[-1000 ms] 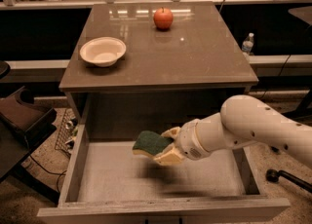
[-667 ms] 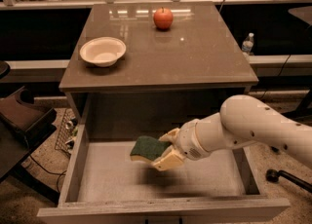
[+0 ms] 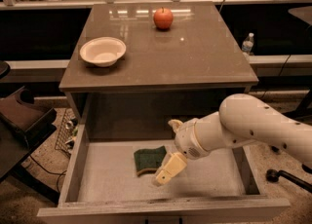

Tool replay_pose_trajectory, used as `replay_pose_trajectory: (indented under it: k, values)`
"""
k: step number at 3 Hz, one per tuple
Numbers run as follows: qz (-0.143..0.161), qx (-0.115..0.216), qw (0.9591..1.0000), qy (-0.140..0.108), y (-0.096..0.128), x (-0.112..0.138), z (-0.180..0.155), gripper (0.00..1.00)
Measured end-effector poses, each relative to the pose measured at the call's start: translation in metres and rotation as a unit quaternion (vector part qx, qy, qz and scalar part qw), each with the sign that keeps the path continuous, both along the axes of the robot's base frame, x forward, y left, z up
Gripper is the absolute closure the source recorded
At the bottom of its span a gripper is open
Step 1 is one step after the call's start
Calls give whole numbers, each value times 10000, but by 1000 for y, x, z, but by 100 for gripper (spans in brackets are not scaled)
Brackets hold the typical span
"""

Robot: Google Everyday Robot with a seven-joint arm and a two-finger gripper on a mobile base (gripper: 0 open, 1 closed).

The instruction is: Place sponge into top drawer

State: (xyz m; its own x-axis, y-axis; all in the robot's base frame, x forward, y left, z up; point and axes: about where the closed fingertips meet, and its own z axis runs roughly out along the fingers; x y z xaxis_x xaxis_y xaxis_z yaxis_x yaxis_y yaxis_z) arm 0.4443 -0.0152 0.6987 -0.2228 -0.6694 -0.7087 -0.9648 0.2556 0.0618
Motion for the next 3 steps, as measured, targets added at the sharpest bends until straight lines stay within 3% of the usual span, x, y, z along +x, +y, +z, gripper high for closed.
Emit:
replay_pose_trajectory:
  k: [1,2,3]
  values:
    - [-395,124,9990,-173,-18,23,49,0]
    - [-930,392,9942,-383,-53,59,122,0]
    - [-1501,1002,9809,-729,-94,85,191,0]
